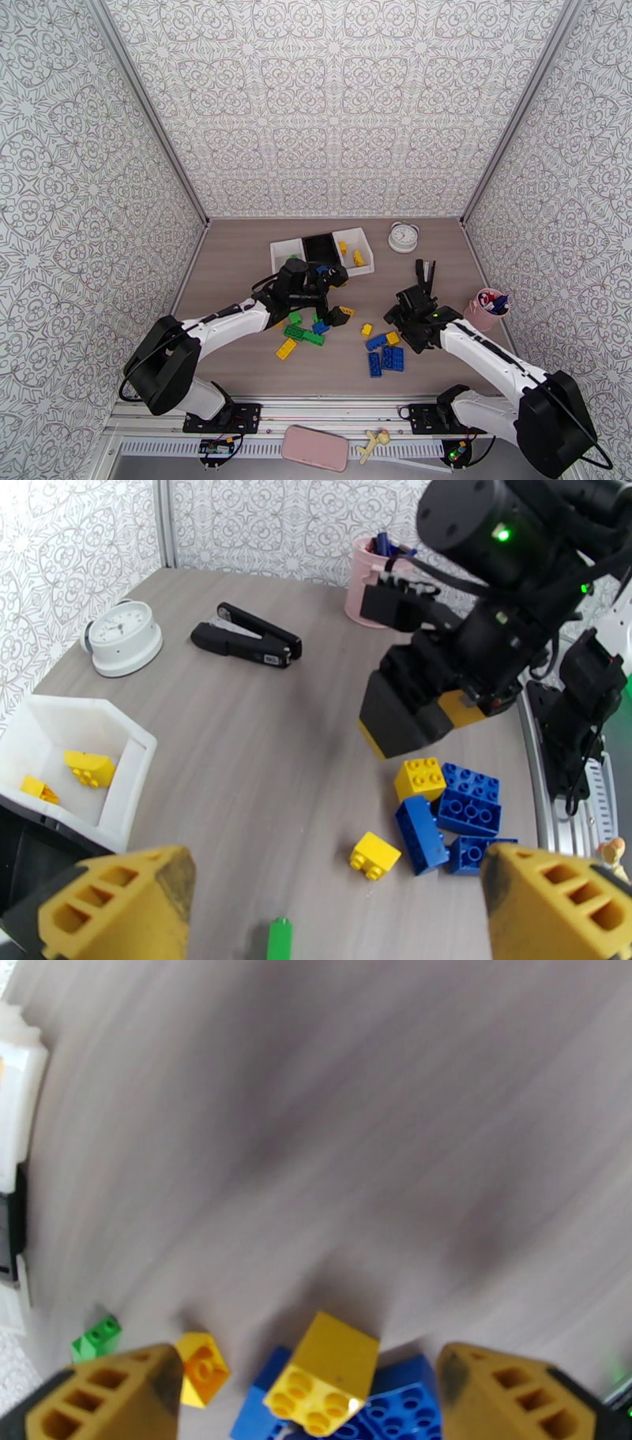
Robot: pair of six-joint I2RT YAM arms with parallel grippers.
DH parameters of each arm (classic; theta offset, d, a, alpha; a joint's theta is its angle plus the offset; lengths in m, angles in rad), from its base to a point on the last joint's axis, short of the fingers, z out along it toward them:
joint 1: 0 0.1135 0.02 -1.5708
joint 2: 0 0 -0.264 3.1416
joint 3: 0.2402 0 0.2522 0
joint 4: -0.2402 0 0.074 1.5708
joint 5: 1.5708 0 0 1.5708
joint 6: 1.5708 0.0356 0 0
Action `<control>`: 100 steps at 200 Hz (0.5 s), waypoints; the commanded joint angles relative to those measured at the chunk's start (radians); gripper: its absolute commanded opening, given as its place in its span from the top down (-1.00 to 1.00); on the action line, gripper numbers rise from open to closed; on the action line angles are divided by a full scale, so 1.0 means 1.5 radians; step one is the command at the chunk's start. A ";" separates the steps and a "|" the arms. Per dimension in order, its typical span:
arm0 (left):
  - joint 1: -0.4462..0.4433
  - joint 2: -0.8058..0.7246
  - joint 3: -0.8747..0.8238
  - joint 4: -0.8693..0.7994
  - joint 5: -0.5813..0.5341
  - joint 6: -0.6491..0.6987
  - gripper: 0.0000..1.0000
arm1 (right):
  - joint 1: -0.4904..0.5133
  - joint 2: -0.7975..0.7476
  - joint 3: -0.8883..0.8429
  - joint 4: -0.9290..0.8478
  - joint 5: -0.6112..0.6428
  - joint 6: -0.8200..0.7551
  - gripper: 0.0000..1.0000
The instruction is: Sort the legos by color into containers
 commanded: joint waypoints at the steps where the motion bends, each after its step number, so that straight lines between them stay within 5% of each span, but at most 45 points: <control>1: -0.010 -0.019 -0.016 0.013 -0.012 0.039 -0.99 | -0.004 0.014 -0.006 0.035 -0.039 0.033 -0.69; 100: -0.010 -0.013 -0.017 0.023 -0.034 0.048 -0.99 | -0.005 0.096 0.026 0.033 -0.078 0.038 -0.27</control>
